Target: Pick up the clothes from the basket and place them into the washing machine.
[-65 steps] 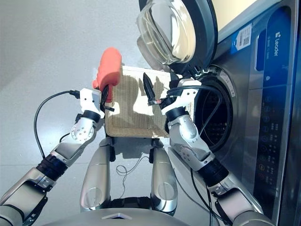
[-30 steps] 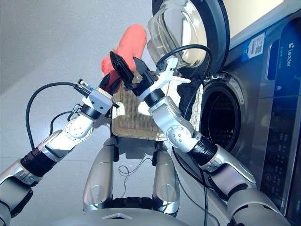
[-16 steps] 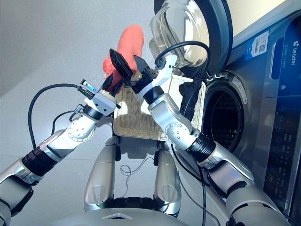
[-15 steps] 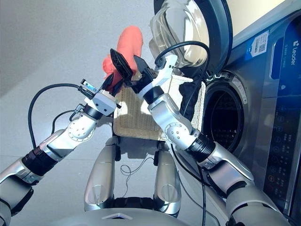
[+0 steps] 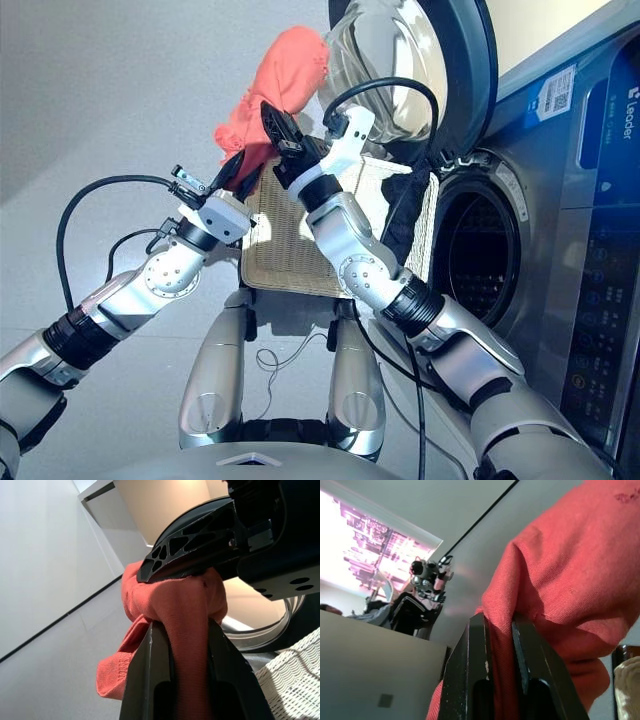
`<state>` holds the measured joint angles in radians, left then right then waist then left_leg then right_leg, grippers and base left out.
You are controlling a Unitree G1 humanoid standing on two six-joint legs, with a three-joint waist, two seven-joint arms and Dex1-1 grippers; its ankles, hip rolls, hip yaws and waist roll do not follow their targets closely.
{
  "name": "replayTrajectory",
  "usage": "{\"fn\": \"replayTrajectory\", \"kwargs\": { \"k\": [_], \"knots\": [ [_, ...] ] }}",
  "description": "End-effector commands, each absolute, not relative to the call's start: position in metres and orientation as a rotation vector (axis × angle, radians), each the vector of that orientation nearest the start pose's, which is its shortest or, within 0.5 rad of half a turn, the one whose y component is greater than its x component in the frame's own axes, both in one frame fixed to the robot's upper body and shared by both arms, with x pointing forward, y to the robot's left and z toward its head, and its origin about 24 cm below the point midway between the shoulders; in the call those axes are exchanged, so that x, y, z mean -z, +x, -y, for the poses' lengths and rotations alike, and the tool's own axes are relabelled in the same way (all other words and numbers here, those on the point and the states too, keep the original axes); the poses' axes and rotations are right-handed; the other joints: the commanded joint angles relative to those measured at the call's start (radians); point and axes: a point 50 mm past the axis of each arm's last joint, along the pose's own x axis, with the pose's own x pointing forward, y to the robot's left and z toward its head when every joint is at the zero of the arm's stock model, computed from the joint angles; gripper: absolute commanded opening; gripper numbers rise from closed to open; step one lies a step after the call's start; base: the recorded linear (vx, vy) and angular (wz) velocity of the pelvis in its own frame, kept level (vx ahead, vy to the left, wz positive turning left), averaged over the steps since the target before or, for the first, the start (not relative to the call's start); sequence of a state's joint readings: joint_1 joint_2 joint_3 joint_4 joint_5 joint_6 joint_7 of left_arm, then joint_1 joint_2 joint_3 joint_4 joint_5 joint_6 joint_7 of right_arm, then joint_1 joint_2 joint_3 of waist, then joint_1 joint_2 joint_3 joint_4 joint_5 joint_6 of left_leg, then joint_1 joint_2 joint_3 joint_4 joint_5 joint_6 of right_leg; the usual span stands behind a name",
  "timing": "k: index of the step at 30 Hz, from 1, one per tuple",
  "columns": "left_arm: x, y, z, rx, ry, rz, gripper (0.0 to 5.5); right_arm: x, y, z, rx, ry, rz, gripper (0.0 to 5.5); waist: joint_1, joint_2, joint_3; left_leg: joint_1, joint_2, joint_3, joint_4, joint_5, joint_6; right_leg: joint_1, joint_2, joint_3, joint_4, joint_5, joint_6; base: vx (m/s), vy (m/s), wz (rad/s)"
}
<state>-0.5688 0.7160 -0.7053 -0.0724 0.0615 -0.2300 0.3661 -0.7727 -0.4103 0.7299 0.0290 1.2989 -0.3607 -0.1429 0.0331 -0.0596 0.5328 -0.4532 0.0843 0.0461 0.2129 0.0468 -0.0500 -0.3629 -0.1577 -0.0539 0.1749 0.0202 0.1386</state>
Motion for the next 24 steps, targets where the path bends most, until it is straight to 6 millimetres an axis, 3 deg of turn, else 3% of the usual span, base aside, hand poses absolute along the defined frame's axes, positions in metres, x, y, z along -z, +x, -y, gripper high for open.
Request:
{"fn": "replayTrajectory", "kwargs": {
  "k": [1,6,10,12,13,14,18,21,24],
  "knots": [
    [-0.217,0.243,-0.053,0.546,0.553,1.147,0.0,-0.221,0.313,0.044,-0.651,0.68,0.371,0.0,0.019,0.021,-0.034,0.013,-0.048,0.038,0.0,-0.015,-0.005,-0.1,-0.004,0.03,0.082,0.015,-0.007,0.0,0.0,0.0],
    [-0.216,0.245,-0.055,0.522,0.533,1.125,0.0,-0.218,0.312,0.048,-0.621,0.685,0.38,0.0,0.017,0.021,-0.032,0.012,-0.047,0.037,0.004,-0.016,-0.004,-0.101,-0.004,0.032,0.084,0.014,-0.007,0.0,0.0,0.0],
    [-0.214,0.244,-0.059,0.51,0.502,1.107,0.15,-0.212,0.314,0.062,-0.535,0.67,0.426,0.0,0.014,0.023,-0.026,0.012,-0.047,0.037,0.005,-0.016,-0.002,-0.1,-0.003,0.032,0.086,0.012,-0.007,0.0,0.0,0.0],
    [-0.212,0.243,-0.061,0.499,0.484,1.095,2.05,-0.204,0.314,0.077,-0.414,0.687,0.466,0.0,0.008,0.028,-0.023,0.012,-0.047,0.036,0.007,-0.018,-0.001,-0.098,-0.004,0.032,0.087,0.01,-0.006,0.0,0.0,0.0],
    [-0.211,0.243,-0.061,0.5,0.485,1.094,4.03,-0.203,0.314,0.077,-0.412,0.687,0.466,0.0,0.009,0.027,-0.024,0.012,-0.047,0.036,0.008,-0.018,-0.001,-0.098,-0.004,0.031,0.087,0.01,-0.006,0.0,0.0,0.0],
    [-0.211,0.244,-0.063,0.485,0.483,1.09,5.5,-0.193,0.315,0.085,-0.323,0.713,0.465,0.0,0.005,0.031,-0.022,0.012,-0.048,0.036,0.007,-0.019,0.001,-0.099,-0.004,0.031,0.086,0.009,-0.005,0.0,0.0,0.0],
    [-0.209,0.245,-0.065,0.467,0.443,1.072,5.5,-0.183,0.314,0.095,-0.234,0.721,0.473,0.0,0.002,0.032,-0.021,0.01,-0.05,0.036,0.011,-0.021,0.003,-0.101,-0.004,0.031,0.089,0.008,-0.004,0.0,0.0,0.0],
    [-0.207,0.244,-0.07,0.439,0.357,1.047,5.5,-0.162,0.317,0.115,-0.055,0.704,0.458,0.0,-0.002,0.034,-0.015,0.008,-0.052,0.034,0.015,-0.024,0.006,-0.101,-0.005,0.031,0.092,0.008,-0.002,0.0,0.0,0.0],
    [-0.206,0.244,-0.07,0.437,0.326,1.037,5.5,-0.15,0.318,0.121,0.015,0.669,0.438,0.0,-0.002,0.036,-0.013,0.008,-0.052,0.035,0.017,-0.024,0.007,-0.102,-0.005,0.032,0.092,0.008,-0.001,0.0,0.0,0.0]
  ]
}}
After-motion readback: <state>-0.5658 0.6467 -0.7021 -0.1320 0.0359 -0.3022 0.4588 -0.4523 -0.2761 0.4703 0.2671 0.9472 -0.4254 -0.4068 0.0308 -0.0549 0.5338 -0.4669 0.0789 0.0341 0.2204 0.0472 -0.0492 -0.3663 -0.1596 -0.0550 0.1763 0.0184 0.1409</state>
